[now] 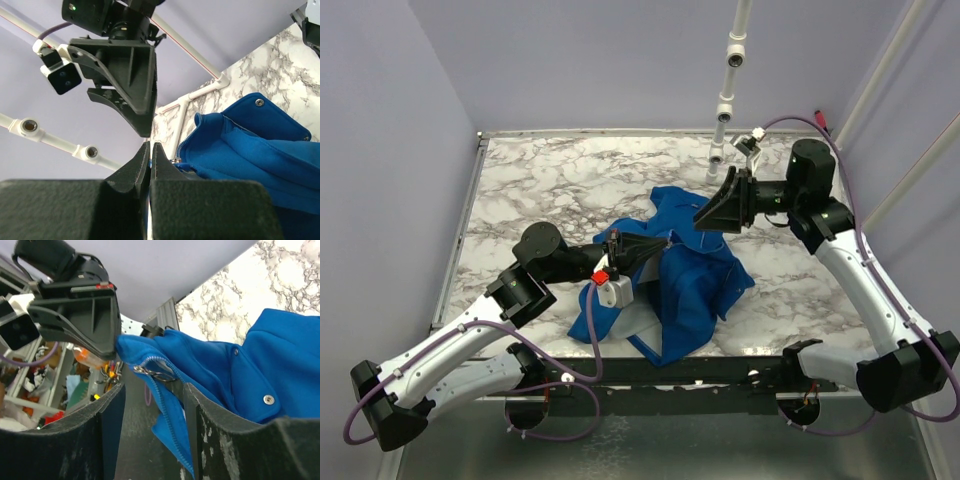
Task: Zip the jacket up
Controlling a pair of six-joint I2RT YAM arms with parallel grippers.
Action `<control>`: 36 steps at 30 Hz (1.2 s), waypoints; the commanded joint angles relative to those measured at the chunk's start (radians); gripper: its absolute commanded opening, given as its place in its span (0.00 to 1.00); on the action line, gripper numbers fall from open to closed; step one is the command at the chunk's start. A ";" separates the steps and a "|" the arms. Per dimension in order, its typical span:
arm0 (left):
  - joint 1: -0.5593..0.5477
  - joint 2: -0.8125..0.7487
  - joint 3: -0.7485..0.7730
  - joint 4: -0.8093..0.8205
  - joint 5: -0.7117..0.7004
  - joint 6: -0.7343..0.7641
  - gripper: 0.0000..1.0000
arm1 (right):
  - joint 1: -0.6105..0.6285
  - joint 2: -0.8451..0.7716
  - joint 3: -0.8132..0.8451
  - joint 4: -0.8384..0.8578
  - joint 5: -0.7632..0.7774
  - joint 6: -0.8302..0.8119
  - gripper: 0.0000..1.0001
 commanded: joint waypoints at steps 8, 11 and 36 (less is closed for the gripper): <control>0.016 -0.012 0.055 0.017 -0.049 -0.018 0.00 | 0.046 -0.170 -0.128 0.197 0.177 -0.404 0.67; 0.021 -0.006 0.052 0.056 -0.095 -0.064 0.00 | 0.083 -0.214 -0.121 0.107 0.271 -0.562 0.76; 0.052 -0.015 0.122 0.012 -0.050 -0.140 0.00 | 0.284 -0.128 -0.133 0.071 0.447 -0.869 0.98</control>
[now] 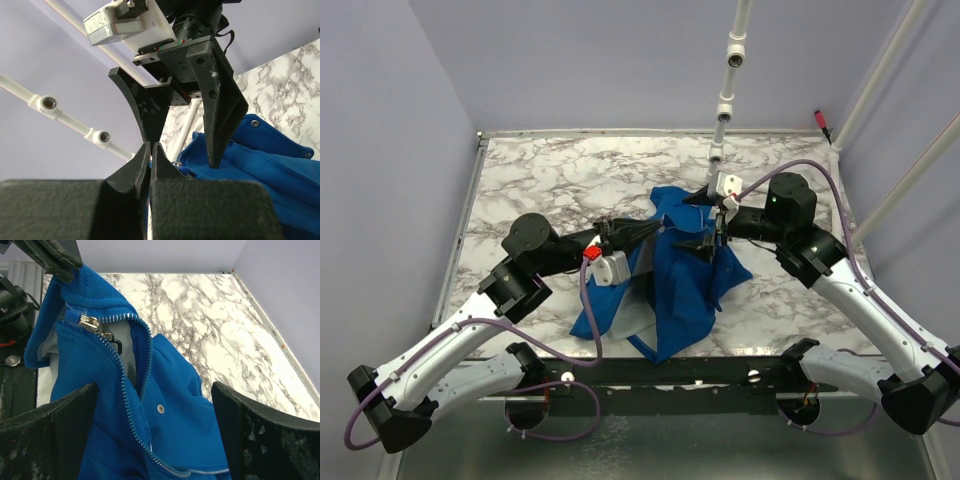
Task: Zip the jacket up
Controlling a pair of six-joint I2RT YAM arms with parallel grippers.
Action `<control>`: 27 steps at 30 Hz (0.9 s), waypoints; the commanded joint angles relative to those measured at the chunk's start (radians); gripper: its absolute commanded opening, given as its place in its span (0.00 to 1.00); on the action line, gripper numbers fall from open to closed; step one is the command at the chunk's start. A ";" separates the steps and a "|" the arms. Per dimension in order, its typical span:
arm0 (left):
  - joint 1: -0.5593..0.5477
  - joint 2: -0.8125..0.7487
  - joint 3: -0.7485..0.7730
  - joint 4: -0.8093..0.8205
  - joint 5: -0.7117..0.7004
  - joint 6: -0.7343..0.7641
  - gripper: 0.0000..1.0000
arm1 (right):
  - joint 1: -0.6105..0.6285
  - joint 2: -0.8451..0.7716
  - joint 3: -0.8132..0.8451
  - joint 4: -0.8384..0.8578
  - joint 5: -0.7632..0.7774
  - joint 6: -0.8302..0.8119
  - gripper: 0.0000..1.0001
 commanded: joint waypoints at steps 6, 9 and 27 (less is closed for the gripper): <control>0.006 -0.043 0.037 0.016 0.014 -0.007 0.00 | 0.010 0.101 0.059 0.073 -0.208 0.026 0.89; 0.006 -0.046 0.040 0.012 0.019 -0.010 0.00 | 0.014 0.082 0.062 0.056 -0.120 -0.017 0.97; 0.006 -0.046 0.054 0.014 0.051 -0.030 0.00 | 0.015 0.222 0.198 0.073 -0.460 -0.094 1.00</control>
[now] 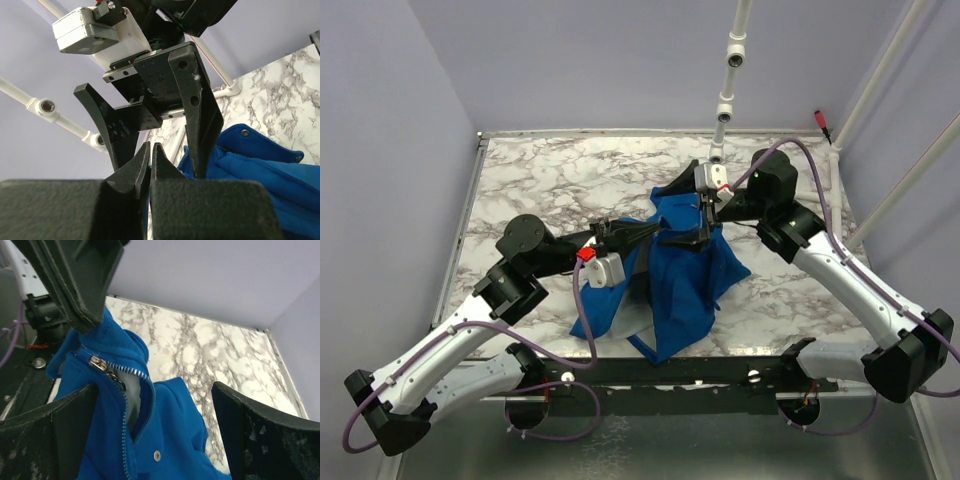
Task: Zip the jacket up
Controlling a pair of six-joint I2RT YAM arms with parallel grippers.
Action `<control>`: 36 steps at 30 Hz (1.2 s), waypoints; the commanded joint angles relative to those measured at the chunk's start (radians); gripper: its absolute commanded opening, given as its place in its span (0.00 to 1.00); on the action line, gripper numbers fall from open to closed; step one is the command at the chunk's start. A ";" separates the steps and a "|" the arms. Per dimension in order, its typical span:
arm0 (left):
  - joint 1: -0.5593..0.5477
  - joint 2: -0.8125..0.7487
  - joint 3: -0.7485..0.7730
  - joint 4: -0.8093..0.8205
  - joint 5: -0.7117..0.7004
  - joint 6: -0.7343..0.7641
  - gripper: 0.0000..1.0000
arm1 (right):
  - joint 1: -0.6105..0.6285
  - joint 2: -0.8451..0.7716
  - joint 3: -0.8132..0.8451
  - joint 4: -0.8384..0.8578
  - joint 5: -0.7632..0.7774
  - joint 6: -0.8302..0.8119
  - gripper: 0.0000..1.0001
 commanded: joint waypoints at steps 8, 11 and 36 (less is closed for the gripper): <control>0.007 -0.028 0.051 0.039 0.027 -0.007 0.00 | 0.006 0.193 0.291 -0.473 -0.391 -0.266 0.79; 0.006 -0.030 0.054 0.038 0.026 -0.006 0.00 | 0.006 0.231 0.360 -0.640 -0.413 -0.363 0.60; 0.003 -0.021 0.138 -0.205 0.042 0.066 0.67 | -0.003 0.175 0.434 -0.581 -0.374 0.138 0.01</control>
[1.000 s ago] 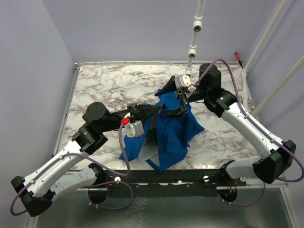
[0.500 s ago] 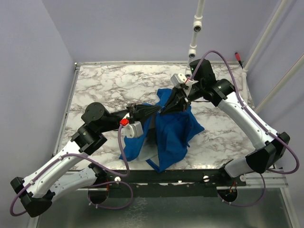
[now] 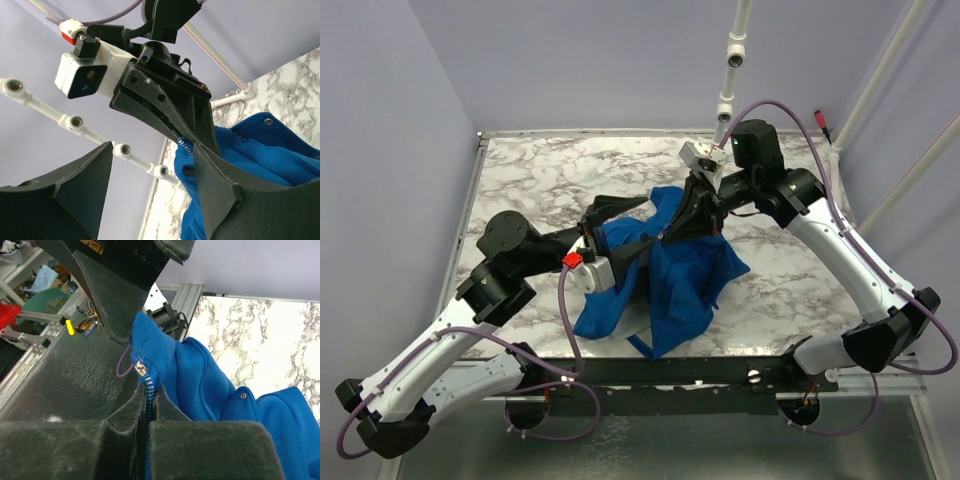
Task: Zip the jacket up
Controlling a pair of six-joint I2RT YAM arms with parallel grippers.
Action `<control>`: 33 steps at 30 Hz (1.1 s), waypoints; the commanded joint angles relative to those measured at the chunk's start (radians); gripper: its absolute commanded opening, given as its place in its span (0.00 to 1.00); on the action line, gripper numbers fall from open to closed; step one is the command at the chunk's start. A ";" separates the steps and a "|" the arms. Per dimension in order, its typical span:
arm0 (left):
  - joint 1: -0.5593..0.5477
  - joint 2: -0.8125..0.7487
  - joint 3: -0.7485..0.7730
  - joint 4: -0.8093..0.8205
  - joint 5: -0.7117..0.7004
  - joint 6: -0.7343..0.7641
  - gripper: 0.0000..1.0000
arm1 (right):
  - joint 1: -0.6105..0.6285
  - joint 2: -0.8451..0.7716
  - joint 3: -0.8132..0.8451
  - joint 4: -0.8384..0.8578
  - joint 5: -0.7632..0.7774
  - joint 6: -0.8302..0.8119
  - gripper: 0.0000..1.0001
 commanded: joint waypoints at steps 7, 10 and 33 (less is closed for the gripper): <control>-0.018 0.028 0.091 -0.209 0.038 -0.019 0.67 | -0.003 -0.013 0.042 0.038 0.023 0.102 0.01; -0.031 0.052 0.126 -0.281 0.048 -0.022 0.66 | -0.003 -0.010 0.057 0.022 0.043 0.094 0.01; -0.043 0.034 0.105 -0.385 -0.247 0.518 0.48 | -0.012 -0.007 0.043 0.038 0.068 0.139 0.00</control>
